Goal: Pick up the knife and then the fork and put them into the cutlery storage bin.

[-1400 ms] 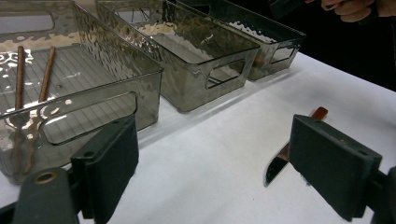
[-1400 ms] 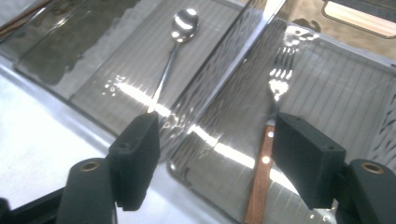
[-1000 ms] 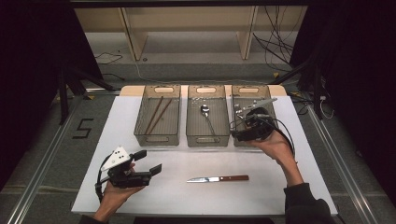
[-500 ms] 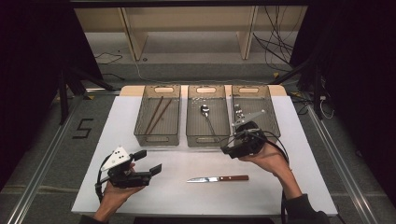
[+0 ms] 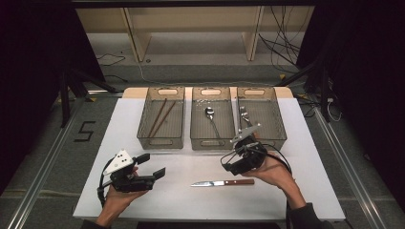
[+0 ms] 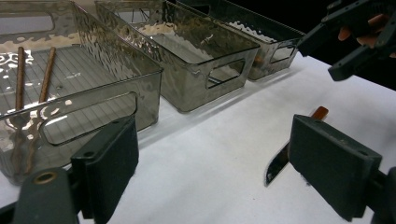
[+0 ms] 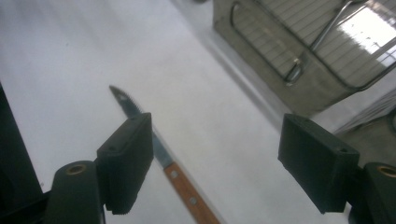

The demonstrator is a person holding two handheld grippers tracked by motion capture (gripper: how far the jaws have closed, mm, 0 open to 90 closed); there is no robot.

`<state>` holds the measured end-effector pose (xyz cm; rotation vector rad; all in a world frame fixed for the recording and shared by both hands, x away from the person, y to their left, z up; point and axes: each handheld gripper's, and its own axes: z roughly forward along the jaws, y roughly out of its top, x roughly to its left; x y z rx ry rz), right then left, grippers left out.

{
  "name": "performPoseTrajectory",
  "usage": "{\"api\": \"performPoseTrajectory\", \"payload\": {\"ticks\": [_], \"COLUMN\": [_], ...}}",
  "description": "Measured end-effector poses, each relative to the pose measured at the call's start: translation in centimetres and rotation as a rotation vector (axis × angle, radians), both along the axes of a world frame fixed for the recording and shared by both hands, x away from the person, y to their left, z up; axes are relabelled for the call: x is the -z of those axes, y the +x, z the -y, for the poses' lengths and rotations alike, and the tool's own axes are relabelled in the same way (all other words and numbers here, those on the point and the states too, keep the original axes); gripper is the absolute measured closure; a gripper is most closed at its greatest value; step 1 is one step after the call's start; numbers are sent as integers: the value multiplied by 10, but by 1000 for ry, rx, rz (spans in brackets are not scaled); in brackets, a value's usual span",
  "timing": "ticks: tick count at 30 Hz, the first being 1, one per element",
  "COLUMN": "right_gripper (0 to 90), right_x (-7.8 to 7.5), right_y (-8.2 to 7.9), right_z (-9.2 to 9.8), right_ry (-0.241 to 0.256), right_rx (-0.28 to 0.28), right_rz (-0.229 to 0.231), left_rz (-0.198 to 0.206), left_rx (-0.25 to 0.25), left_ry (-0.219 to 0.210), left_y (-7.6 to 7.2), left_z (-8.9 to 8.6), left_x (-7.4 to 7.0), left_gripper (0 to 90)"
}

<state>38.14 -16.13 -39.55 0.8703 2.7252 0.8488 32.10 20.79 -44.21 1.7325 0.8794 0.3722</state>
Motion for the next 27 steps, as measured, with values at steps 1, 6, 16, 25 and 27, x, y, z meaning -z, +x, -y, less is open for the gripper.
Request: {"api": "performPoseTrajectory", "payload": {"ticks": [1, 6, 16, 25, 27], "right_gripper": [268, 257, 278, 330, 354], "right_x": [2, 11, 29, 43, 45], "right_y": [-1, -2, -6, -6, -5], "right_z": [-1, -4, -15, -19, -20], "right_ry": [-9, -46, -170, -224, -234], "right_rx": [-4, -34, -92, -131, -137], "right_rz": [-8, -38, -80, -110, -124], "left_rz": [0, 1, 2, 3, 3], "left_rx": [0, -1, 0, 0, -1], "left_ry": [0, -1, -2, -2, -7], "left_y": [0, 0, 0, 0, 0], "left_z": [0, 0, 0, 0, 0], "left_x": [0, 0, 0, 0, 0], "left_gripper": [158, 158, 158, 158, 158]}}
